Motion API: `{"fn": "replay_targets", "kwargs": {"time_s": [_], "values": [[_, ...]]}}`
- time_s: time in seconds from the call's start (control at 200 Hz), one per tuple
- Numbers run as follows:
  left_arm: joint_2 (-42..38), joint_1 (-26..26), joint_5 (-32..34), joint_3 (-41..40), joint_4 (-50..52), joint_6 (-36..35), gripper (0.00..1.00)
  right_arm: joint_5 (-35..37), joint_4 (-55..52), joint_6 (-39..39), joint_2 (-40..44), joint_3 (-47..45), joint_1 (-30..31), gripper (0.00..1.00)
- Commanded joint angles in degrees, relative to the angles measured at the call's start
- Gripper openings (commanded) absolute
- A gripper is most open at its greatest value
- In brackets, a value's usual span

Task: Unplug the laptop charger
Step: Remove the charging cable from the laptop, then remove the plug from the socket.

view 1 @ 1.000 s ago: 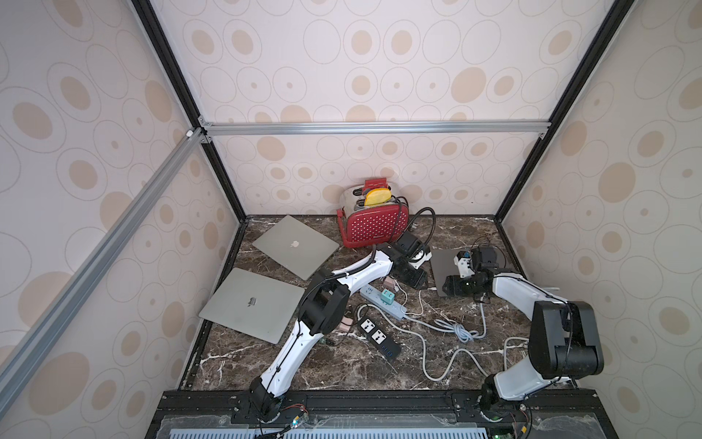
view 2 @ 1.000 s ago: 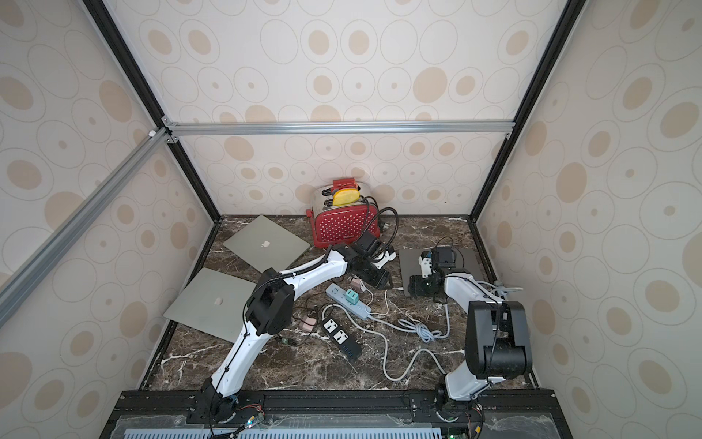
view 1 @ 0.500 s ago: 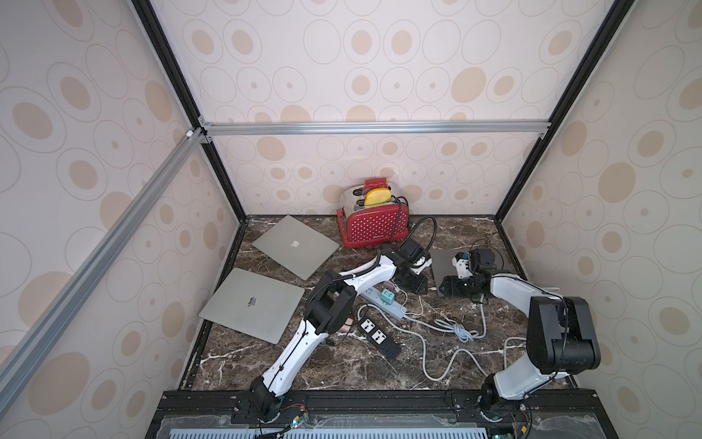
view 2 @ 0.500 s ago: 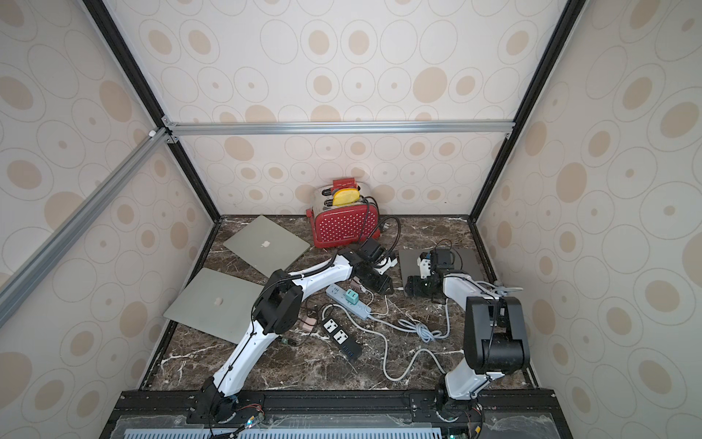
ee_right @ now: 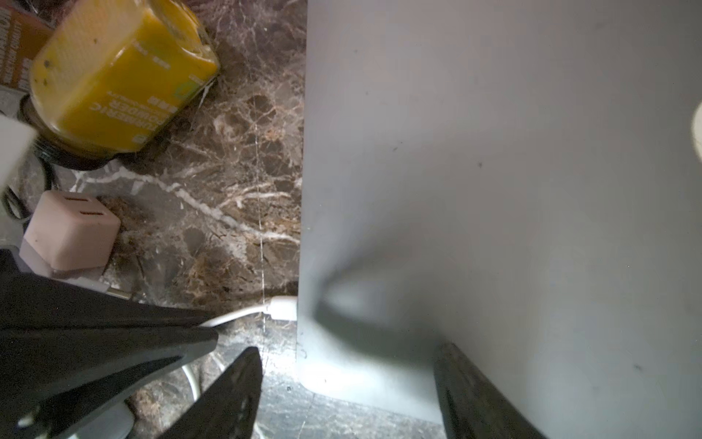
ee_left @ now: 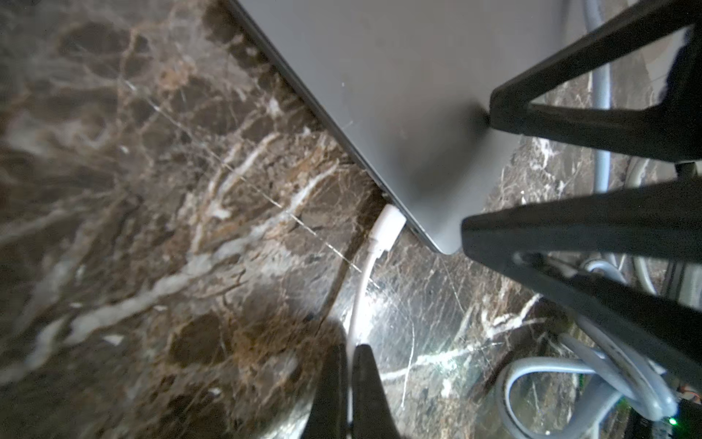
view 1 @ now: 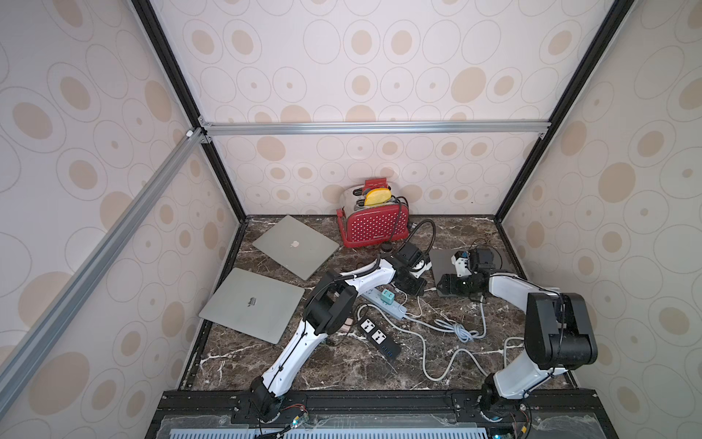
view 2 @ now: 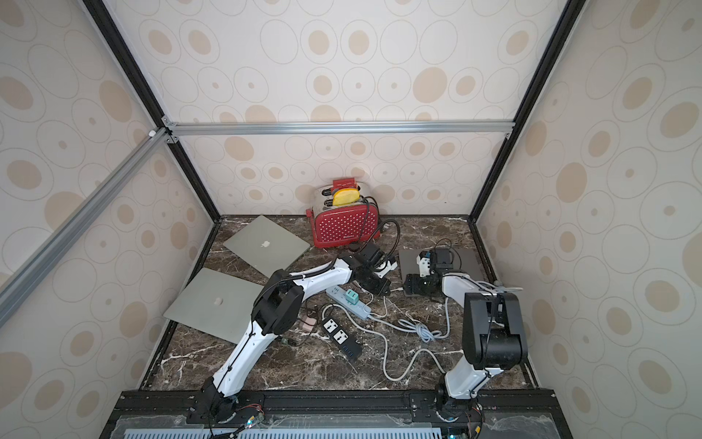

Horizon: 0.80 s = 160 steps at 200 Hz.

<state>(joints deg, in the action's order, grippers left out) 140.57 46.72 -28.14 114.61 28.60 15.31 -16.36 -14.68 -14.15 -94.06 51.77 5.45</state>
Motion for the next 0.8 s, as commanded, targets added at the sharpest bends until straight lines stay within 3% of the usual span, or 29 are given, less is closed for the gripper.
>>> {"fn": "replay_targets", "kwargs": {"time_s": [0.0,0.165,0.356,0.466,0.646,0.796], "values": [[-4.3,0.3,2.1,-3.3,2.6,-2.5,0.0,-1.0,-2.4,-0.8,-2.4,-0.5,0.2,0.75],[-8.2,0.3,3.8,-8.4,1.8,-3.9,0.0,-1.5,-2.1,-1.0,-3.4,-0.6,0.2,0.75],[-9.5,0.2,4.4,-8.6,2.4,-4.0,0.0,-1.3,-2.0,-1.1,-1.4,-1.1,0.2,0.75],[-9.6,0.2,2.4,-7.6,2.0,-3.7,0.31,-0.9,-3.3,-0.8,0.9,-1.0,0.2,0.75],[-13.1,0.0,0.4,-7.7,1.5,-3.1,0.37,-0.2,-3.9,0.4,7.1,-2.2,1.2,0.75],[-22.3,-0.8,0.3,-15.6,-0.8,-4.0,0.59,-2.5,1.3,2.2,13.4,-6.4,4.5,0.76]]}}
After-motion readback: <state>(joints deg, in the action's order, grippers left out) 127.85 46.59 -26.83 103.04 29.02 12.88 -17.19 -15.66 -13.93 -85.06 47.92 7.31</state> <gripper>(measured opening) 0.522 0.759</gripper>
